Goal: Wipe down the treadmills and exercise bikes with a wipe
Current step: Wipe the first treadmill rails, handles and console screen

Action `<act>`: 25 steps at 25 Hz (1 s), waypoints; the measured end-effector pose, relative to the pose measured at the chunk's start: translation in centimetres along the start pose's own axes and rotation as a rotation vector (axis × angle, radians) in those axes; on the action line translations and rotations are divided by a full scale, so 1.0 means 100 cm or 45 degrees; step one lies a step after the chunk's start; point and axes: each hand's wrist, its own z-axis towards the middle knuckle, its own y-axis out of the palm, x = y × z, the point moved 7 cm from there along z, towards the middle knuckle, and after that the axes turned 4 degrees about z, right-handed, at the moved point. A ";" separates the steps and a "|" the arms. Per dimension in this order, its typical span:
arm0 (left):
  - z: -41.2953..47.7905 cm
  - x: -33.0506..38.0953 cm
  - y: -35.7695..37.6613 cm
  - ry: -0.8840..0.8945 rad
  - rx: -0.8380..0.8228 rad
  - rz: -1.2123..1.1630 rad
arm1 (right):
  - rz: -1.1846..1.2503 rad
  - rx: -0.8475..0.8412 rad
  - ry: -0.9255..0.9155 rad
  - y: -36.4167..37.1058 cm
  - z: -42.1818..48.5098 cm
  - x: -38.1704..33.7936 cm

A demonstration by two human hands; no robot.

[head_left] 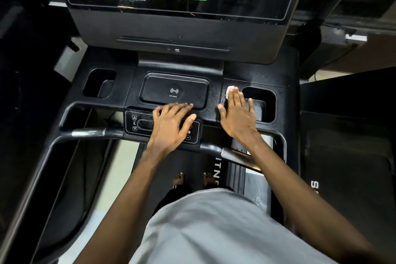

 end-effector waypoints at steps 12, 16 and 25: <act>0.011 0.019 -0.001 -0.001 -0.208 0.060 | 0.022 0.093 -0.211 -0.004 0.063 -0.040; 0.019 0.031 0.007 0.137 -0.322 0.182 | 0.079 0.153 -0.088 -0.002 0.055 -0.020; 0.024 0.045 0.011 0.050 -0.509 0.351 | 0.115 0.142 -0.245 -0.001 0.000 0.009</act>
